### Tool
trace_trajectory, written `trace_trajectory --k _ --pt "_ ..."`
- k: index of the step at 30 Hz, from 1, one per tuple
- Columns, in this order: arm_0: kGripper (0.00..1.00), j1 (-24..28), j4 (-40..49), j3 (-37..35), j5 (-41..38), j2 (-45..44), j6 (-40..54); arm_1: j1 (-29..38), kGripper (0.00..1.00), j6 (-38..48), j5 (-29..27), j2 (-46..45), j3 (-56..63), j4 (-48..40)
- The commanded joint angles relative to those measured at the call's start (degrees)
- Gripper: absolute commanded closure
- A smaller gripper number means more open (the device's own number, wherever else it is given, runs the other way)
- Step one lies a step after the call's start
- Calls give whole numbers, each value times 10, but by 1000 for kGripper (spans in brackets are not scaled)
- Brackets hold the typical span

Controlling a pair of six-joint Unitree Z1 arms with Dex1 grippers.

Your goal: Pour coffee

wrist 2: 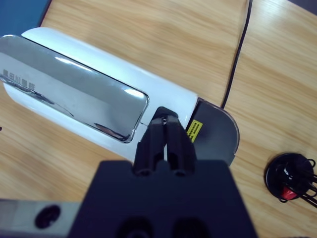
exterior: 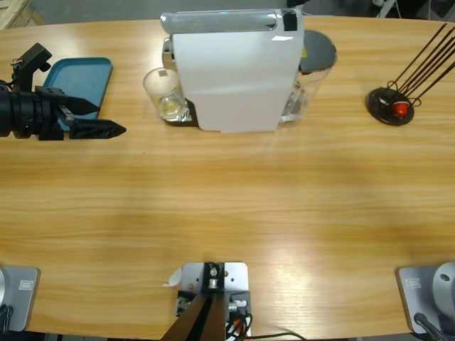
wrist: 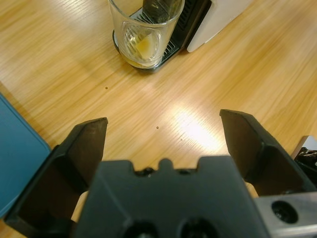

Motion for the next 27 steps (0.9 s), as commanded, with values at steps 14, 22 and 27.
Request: trace_trajectory --k 14,22,27 --pt "0 -4 -8 16 6 24 -3 0 1000 11 17 43 87 -9" --pt "0 -4 -8 16 6 23 -3 0 1000 12 20 56 72 12" --pt "0 -4 -8 17 6 23 -3 1 1000 12 34 84 58 55"
